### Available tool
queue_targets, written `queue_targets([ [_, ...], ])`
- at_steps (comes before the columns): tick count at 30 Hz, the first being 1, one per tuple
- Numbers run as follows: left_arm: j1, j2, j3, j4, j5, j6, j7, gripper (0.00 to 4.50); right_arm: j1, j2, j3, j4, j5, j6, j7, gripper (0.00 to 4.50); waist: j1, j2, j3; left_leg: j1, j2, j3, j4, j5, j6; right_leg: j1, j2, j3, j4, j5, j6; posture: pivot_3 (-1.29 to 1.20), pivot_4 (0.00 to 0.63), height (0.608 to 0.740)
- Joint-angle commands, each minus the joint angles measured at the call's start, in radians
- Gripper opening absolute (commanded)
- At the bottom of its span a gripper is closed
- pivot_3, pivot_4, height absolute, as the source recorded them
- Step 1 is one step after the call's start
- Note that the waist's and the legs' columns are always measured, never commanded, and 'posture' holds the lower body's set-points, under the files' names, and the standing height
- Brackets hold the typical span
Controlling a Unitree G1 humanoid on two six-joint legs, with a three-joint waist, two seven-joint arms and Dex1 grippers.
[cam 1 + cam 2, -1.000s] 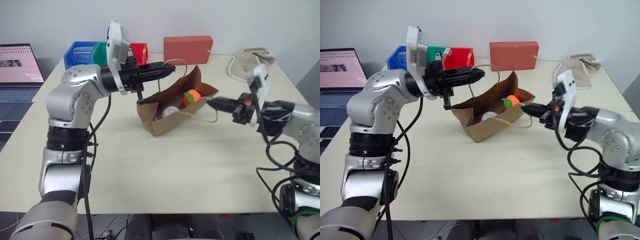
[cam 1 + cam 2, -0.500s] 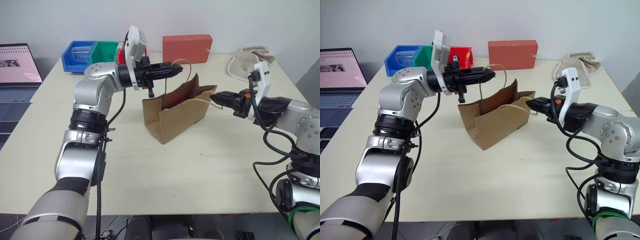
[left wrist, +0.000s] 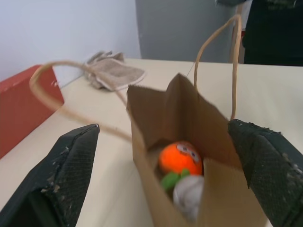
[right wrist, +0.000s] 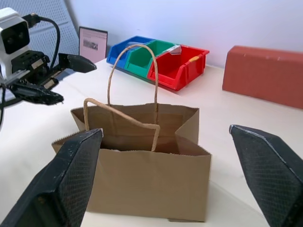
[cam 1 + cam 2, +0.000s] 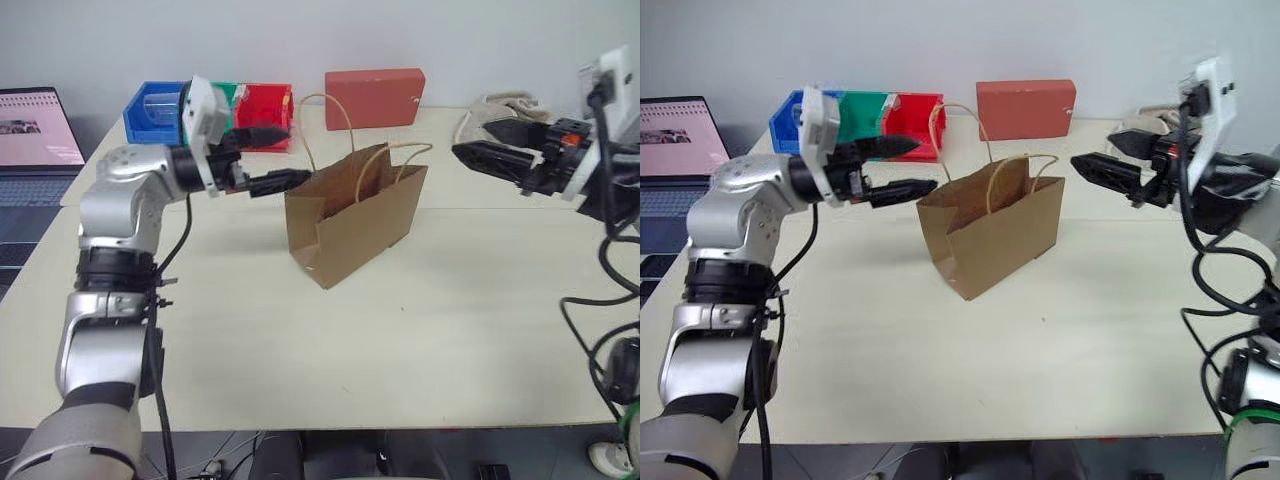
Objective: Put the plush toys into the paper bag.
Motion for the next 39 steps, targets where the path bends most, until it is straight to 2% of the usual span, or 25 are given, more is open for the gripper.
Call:
queue_targets([
  [1, 0.083, 0.057, 0.078, -0.106, -0.059, 0.062, 0.004, 4.48, 0.13, -0.106, 0.054, -0.146, 0.01, -0.132, 0.221, 4.5, 0.0, 0.0, 0.0, 0.001, 0.0, 0.0, -0.001, 0.0, 0.0, 0.0, 0.0, 0.0, 0.0, -0.001, 0.0, 0.0, 0.15, 0.74],
  [6, 0.222, 0.045, 0.09, -0.227, -0.124, 0.147, 0.018, 4.48, 0.169, -0.079, 0.091, -0.232, 0.12, -0.117, 0.234, 4.5, -0.001, 0.0, 0.0, 0.001, 0.0, 0.001, 0.001, 0.0, 0.0, 0.001, 0.0, 0.001, 0.001, -0.001, 0.001, 0.0, 0.15, 0.74],
  [11, 0.217, -0.028, 0.034, -0.144, -0.064, 0.079, 0.035, 4.48, 0.146, -0.055, 0.143, -0.253, 0.165, -0.105, 0.213, 4.5, 0.006, 0.0, 0.0, 0.001, 0.0, 0.001, 0.006, 0.0, 0.0, 0.003, 0.0, 0.001, 0.001, -0.001, -0.002, 0.0, 0.15, 0.74],
  [21, 0.183, -0.084, -0.011, -0.099, -0.035, 0.028, 0.024, 4.48, 0.136, -0.082, 0.149, -0.251, 0.199, -0.096, 0.187, 4.5, 0.018, 0.0, 0.0, 0.0, 0.0, 0.001, 0.003, 0.0, 0.0, 0.001, 0.0, 0.001, 0.001, 0.0, 0.0, 0.0, 0.15, 0.74],
  [31, 0.252, -0.056, 0.003, -0.239, -0.088, 0.104, 0.018, 4.48, 0.166, -0.122, 0.127, -0.248, 0.232, -0.09, 0.17, 4.5, 0.019, 0.0, 0.0, 0.001, 0.0, 0.001, 0.003, 0.0, 0.0, 0.001, 0.0, 0.001, 0.001, 0.0, 0.0, 0.0, 0.15, 0.74],
  [39, 0.299, -0.134, -0.027, -0.317, -0.08, 0.108, 0.111, 4.48, 0.168, -0.12, 0.137, -0.249, 0.23, -0.1, 0.161, 4.5, 0.023, 0.0, 0.0, 0.001, 0.0, 0.001, 0.004, 0.0, 0.0, 0.002, 0.0, 0.001, 0.001, 0.0, 0.0, 0.0, 0.15, 0.74],
])
